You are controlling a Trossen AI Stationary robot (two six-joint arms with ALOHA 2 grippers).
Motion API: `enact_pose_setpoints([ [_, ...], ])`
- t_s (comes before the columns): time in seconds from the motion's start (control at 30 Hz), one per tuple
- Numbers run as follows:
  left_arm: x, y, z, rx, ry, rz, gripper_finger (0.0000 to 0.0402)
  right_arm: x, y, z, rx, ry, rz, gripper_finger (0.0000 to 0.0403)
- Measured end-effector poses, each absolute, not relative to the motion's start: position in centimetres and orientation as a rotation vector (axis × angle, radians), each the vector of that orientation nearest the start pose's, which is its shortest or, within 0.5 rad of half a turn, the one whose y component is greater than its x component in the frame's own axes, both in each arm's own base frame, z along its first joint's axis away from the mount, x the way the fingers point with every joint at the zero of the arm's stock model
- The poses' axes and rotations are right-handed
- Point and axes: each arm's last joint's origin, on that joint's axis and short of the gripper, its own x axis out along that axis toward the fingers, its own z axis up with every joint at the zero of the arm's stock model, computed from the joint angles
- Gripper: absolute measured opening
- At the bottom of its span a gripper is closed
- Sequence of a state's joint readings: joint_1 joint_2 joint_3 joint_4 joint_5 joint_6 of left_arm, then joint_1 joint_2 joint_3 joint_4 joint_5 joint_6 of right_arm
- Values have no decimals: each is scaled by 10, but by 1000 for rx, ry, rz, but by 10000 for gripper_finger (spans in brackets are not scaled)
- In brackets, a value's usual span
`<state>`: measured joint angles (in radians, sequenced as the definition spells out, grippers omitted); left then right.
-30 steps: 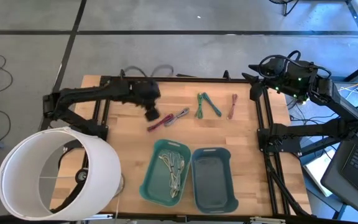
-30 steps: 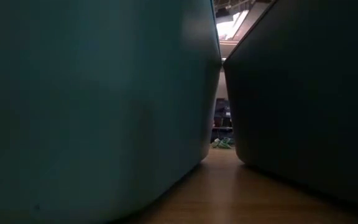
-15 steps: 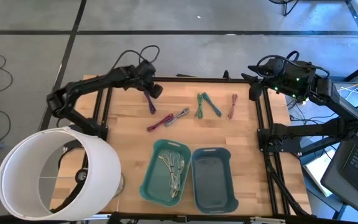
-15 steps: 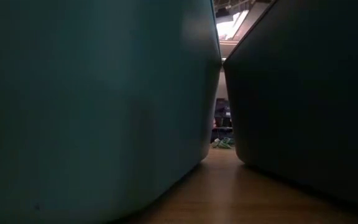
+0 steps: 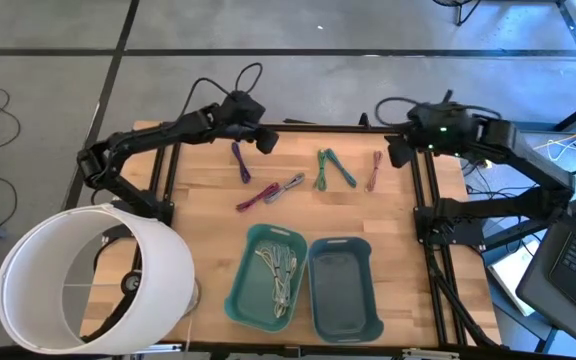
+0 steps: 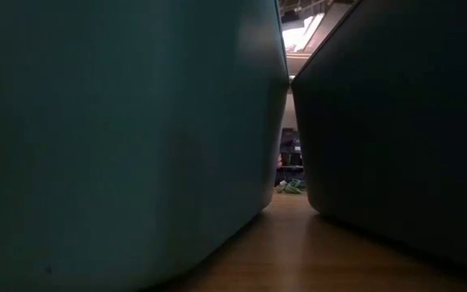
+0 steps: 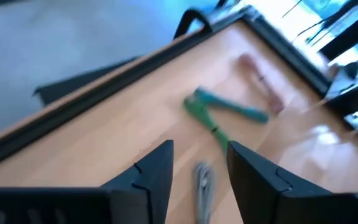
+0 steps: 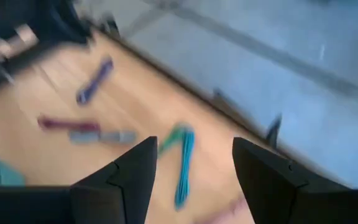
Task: Pick & Place USB Port
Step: Put the light pink charger cable into the green bin
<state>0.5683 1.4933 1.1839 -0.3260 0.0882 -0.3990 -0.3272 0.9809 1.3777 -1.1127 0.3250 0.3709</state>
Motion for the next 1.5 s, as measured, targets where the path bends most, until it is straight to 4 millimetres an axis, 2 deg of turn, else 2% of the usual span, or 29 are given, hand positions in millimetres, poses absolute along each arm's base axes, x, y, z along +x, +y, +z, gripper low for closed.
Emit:
enact_pose_setpoints([
  [0.17,284,173,297,-565,452,556,140,142,-63,382,503,786,-869,213],
  [0.3,284,173,297,-564,448,556,140,146,-70,346,610,897,-960,213],
  [0.47,284,173,297,-568,449,543,139,151,-80,296,759,924,-1025,213],
  [0.63,285,171,298,-534,464,473,134,157,-91,255,873,872,-971,213],
  [0.9,285,170,298,-526,472,423,135,144,-104,224,973,864,-1055,213],
  [1.03,285,170,298,-495,478,415,131,141,-112,210,987,794,-1078,213],
  [1.13,285,170,298,-485,479,412,130,140,-118,196,999,758,-1094,213],
  [1.5,287,171,300,-429,458,399,131,147,-129,141,1033,804,-1093,213],
])
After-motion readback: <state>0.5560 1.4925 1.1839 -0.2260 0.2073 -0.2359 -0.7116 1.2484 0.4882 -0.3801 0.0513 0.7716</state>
